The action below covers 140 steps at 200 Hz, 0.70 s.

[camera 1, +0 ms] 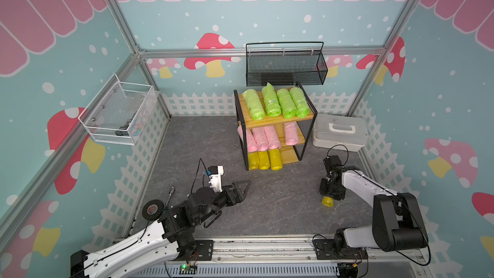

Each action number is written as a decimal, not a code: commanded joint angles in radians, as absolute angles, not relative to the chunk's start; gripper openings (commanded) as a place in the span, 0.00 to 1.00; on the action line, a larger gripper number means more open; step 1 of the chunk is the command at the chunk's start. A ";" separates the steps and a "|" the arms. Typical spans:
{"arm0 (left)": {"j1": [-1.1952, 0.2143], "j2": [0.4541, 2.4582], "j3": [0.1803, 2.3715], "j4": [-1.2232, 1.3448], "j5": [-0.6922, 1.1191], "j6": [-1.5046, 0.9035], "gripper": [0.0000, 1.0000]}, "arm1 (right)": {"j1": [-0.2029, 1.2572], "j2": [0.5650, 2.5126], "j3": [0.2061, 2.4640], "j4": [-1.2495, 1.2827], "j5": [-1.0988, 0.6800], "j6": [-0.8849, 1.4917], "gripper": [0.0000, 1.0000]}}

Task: Sort the rolls of trash bags by color and place them on the shelf
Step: Pick up the roll of trash bags from the center of the board.

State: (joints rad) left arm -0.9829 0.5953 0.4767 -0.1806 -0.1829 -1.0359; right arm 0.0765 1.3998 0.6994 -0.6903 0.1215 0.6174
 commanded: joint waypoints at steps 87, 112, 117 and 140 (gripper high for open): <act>-0.977 0.744 0.595 -0.111 -0.042 -0.978 0.99 | 0.071 0.994 0.762 -0.733 -0.417 0.449 0.00; -0.968 0.807 0.600 0.031 0.049 -0.974 0.99 | 0.072 0.901 0.783 -0.667 -0.716 0.464 0.00; -0.964 0.819 0.602 0.061 0.071 -0.976 0.99 | 0.072 0.889 0.790 -0.664 -0.755 0.472 0.00; -0.961 0.868 0.626 0.159 0.160 -0.974 0.99 | 0.082 0.856 0.826 -0.645 -0.938 0.513 0.00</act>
